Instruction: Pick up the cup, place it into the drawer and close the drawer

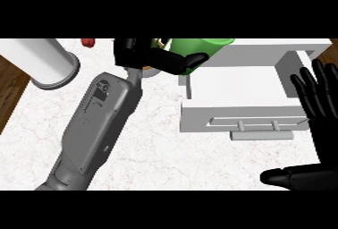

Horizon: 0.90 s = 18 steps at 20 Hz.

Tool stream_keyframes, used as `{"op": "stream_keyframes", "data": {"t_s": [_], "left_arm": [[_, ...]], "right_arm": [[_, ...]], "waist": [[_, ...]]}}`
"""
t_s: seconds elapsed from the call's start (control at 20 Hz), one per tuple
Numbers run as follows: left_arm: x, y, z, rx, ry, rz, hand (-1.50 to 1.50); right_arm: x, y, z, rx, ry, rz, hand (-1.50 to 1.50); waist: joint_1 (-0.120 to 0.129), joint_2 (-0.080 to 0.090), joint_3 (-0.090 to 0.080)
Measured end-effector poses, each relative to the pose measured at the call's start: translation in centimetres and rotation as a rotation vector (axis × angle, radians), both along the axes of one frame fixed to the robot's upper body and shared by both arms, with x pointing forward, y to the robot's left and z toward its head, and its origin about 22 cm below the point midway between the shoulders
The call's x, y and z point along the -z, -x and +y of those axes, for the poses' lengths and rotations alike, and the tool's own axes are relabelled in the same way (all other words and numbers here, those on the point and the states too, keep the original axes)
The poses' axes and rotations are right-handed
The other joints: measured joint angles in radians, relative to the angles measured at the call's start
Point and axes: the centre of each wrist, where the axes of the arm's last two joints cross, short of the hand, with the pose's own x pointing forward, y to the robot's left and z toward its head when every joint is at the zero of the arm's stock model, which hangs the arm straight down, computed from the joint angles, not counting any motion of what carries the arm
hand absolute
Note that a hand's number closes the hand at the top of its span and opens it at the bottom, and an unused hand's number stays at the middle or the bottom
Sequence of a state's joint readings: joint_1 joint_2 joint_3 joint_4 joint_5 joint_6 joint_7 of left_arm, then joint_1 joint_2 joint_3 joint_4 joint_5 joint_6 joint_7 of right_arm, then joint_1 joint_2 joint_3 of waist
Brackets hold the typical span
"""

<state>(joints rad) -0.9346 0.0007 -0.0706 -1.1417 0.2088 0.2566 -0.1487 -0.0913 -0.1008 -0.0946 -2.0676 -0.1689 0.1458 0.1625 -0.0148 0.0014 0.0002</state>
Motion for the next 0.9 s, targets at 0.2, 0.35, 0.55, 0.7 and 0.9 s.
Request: {"op": "stream_keyframes", "data": {"t_s": [0.2, 0.35, 0.55, 0.7, 0.9], "left_arm": [[-0.4, -0.9, -2.1, -0.004, -0.035, 0.023, 1.50], [0.0, -1.8, -2.6, -0.008, -0.045, 0.047, 1.50], [0.4, -2.5, -3.8, -0.020, -0.061, 0.062, 1.50], [1.0, -2.9, -4.6, -0.027, -0.078, 0.083, 1.50], [2.5, -3.6, -4.9, -0.036, -0.105, 0.112, 1.50]], "right_arm": [[0.0, -0.6, 0.4, -0.006, 0.005, 0.008, -1.50], [0.4, -0.2, 0.3, -0.010, 0.003, 0.005, -1.50], [0.3, -0.1, -0.2, -0.014, 0.010, 0.005, -1.50], [0.2, -0.2, -0.5, -0.021, 0.013, 0.000, -1.50], [0.6, -0.6, -0.1, -0.028, 0.007, -0.002, -1.50]], "waist": [[-0.003, 0.001, 0.000], [-0.005, 0.002, 0.000], [-0.012, 0.003, 0.000], [-0.019, 0.005, 0.000], [-0.031, 0.009, 0.000]]}}
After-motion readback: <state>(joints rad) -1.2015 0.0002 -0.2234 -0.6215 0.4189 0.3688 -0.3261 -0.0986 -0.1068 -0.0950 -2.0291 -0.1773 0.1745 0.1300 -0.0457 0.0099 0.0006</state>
